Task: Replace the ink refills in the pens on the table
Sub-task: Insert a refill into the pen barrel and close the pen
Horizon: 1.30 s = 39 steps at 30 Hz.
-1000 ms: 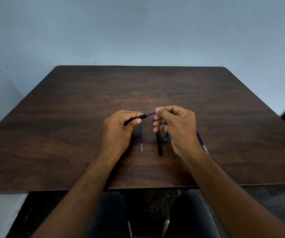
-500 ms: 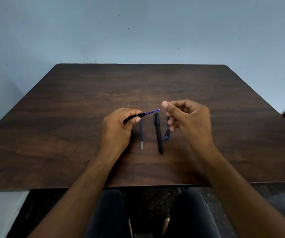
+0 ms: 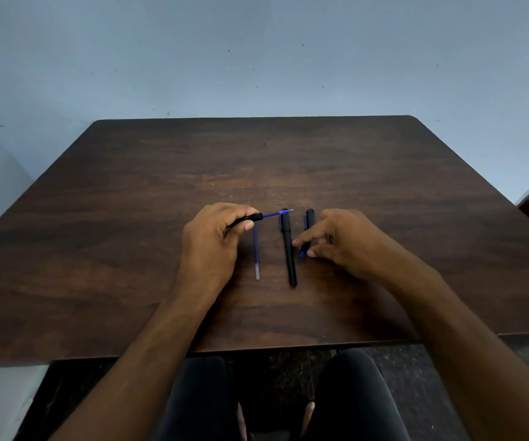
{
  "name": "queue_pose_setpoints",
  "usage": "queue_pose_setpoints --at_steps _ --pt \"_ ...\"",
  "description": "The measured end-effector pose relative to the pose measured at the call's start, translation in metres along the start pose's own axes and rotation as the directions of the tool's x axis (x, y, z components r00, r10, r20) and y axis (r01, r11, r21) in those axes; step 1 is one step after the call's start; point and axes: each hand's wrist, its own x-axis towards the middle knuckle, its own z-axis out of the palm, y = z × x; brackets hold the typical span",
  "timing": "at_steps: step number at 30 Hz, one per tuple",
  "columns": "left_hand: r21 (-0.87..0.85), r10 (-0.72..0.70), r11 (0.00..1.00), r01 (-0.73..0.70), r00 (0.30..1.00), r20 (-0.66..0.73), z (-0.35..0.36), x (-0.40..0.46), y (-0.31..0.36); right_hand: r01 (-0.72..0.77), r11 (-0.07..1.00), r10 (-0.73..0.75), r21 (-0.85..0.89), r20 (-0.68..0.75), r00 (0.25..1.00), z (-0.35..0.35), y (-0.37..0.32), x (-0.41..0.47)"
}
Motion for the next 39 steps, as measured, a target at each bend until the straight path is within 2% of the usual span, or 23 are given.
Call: queue_pose_setpoints --at_steps 5,7,9,12,15,21,30,39 --pt "0.008 0.01 1.0 -0.011 1.0 0.007 0.001 0.001 -0.001 0.022 0.997 -0.023 -0.072 -0.017 1.0 -0.003 -0.001 0.003" --pt "0.012 0.014 1.0 -0.014 1.0 0.002 0.001 0.001 -0.002 0.027 0.998 -0.032 -0.053 -0.089 0.996 -0.004 0.001 0.001" --pt "0.026 0.014 1.0 -0.014 1.0 -0.004 0.002 0.001 -0.003 0.028 0.999 -0.019 0.03 -0.251 0.968 -0.003 0.004 -0.002" --pt "0.041 0.028 0.999 -0.027 0.999 -0.02 0.002 0.001 -0.004 0.072 0.969 0.048 0.236 -0.466 0.883 0.003 0.003 -0.008" --pt "0.059 0.049 0.997 -0.047 0.998 -0.027 0.002 0.001 -0.004 0.161 0.898 0.092 0.409 -0.533 0.841 0.011 -0.002 -0.013" --pt "0.097 0.043 0.994 -0.043 0.999 -0.003 0.001 0.001 -0.001 0.207 0.824 0.134 0.528 -0.536 0.834 0.014 -0.008 -0.014" --pt "0.108 0.044 0.993 -0.045 0.999 0.012 0.0 0.0 -0.001 0.202 0.845 0.106 0.496 -0.525 0.844 0.014 -0.011 -0.008" --pt "0.114 0.053 0.992 -0.054 0.998 0.018 0.0 0.0 0.0 0.177 0.835 0.148 0.521 -0.523 0.84 0.015 -0.008 -0.006"
